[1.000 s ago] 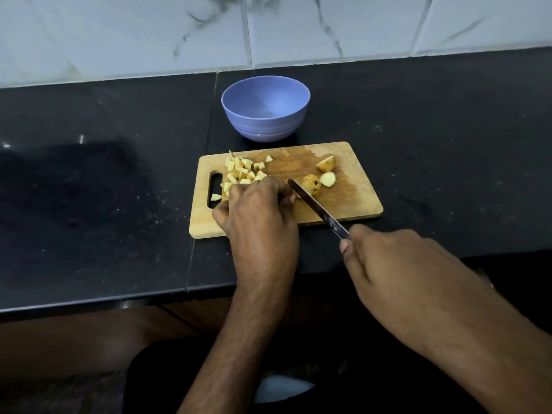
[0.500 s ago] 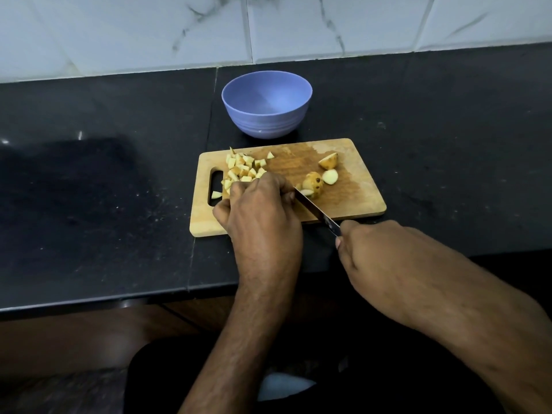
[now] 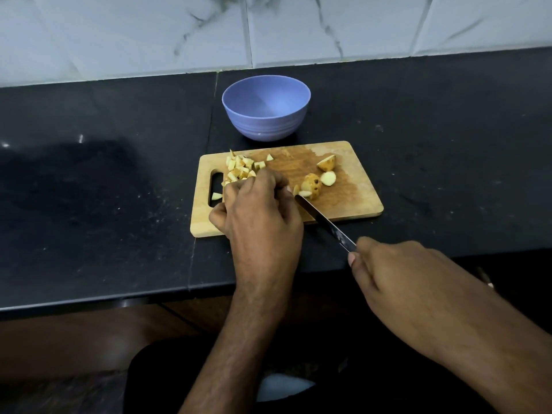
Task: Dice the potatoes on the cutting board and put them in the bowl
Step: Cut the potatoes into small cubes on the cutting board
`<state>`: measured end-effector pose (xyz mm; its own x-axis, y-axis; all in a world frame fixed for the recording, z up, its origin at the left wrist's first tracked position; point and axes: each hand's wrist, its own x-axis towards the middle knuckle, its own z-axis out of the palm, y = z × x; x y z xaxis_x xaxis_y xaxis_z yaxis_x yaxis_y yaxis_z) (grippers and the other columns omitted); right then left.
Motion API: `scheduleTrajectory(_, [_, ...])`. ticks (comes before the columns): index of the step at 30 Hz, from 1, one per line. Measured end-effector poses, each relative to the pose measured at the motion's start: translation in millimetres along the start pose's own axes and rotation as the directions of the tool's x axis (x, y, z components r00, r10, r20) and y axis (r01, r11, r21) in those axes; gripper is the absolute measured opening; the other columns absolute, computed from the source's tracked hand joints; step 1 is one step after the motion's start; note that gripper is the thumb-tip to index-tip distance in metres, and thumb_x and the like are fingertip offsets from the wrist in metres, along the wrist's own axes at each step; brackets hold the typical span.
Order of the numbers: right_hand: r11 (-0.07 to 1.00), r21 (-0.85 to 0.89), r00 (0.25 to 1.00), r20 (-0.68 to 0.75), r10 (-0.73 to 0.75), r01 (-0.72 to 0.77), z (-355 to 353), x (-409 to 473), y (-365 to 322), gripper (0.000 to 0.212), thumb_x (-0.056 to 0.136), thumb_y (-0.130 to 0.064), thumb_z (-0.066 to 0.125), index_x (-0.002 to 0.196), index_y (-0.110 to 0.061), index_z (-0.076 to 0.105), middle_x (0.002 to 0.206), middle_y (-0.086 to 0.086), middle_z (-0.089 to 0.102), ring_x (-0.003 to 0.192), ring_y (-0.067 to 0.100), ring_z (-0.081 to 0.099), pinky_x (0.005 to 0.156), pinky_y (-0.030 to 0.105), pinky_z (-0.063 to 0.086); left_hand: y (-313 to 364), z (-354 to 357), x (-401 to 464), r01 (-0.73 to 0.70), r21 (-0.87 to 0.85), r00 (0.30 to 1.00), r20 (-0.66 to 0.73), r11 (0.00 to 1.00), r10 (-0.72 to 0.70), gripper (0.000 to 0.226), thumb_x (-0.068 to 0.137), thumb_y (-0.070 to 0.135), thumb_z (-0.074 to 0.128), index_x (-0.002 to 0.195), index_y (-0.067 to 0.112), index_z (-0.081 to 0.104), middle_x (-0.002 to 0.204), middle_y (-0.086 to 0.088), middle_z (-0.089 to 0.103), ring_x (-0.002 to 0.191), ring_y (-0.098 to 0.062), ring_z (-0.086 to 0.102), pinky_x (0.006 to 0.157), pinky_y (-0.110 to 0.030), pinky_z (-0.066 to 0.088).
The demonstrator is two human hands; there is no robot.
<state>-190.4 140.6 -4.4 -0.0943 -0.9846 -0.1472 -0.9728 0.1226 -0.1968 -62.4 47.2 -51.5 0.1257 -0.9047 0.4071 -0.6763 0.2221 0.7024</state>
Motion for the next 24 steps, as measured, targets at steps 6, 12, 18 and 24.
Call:
scheduleTrajectory(6, [1.0, 0.016, 1.0, -0.014, 0.008, -0.007, -3.0, -1.6, -0.6, 0.034, 0.103, -0.046, 0.022, 0.075, -0.03, 0.032, 0.068, -0.008, 0.051, 0.059, 0.005, 0.051, 0.057, 0.024, 0.042, -3.6, -1.3, -7.2, -0.006, 0.154, 0.999, 0.032, 0.988, 0.001, 0.01, 0.092, 0.031, 0.07, 0.1, 0.034, 0.077, 0.102, 0.014, 0.064, 0.118, -0.012, 0.041, 0.095, -0.039, 0.022])
scheduleTrajectory(12, [1.0, 0.018, 1.0, -0.021, 0.006, -0.005, -9.2, 0.7, -9.2, 0.037, 0.103, -0.046, 0.022, 0.07, -0.03, 0.027, 0.068, -0.007, 0.049, 0.056, 0.004, 0.047, 0.05, 0.021, 0.033, -5.4, -5.3, -6.8, 0.016, 0.139, 0.999, 0.048, 0.99, -0.023, 0.018, 0.096, 0.027, 0.067, 0.108, 0.035, 0.077, 0.102, 0.014, 0.067, 0.117, -0.011, 0.042, 0.091, -0.035, 0.015])
scheduleTrajectory(18, [0.999, 0.042, 1.0, -0.025, -0.01, 0.011, -7.3, 3.8, -11.9, 0.03, 0.104, -0.046, 0.024, 0.079, -0.031, 0.034, 0.069, -0.008, 0.051, 0.058, 0.004, 0.048, 0.052, 0.023, 0.035, -2.9, -5.3, -8.6, 0.021, 0.135, 1.0, 0.004, 0.991, -0.022, 0.019, 0.095, 0.022, 0.067, 0.109, 0.033, 0.074, 0.101, 0.014, 0.069, 0.117, -0.012, 0.046, 0.093, -0.033, 0.014])
scheduleTrajectory(24, [0.998, 0.057, 0.998, 0.059, -0.022, 0.019, -2.4, 8.5, -10.7, 0.032, 0.105, -0.043, 0.026, 0.076, -0.031, 0.035, 0.068, -0.007, 0.053, 0.055, 0.005, 0.05, 0.051, 0.022, 0.036, -5.0, -3.9, -7.6, 0.01, 0.122, 1.0, 0.007, 0.992, -0.011, 0.014, 0.093, 0.024, 0.069, 0.103, 0.033, 0.073, 0.096, 0.017, 0.068, 0.115, -0.009, 0.046, 0.092, -0.03, 0.012])
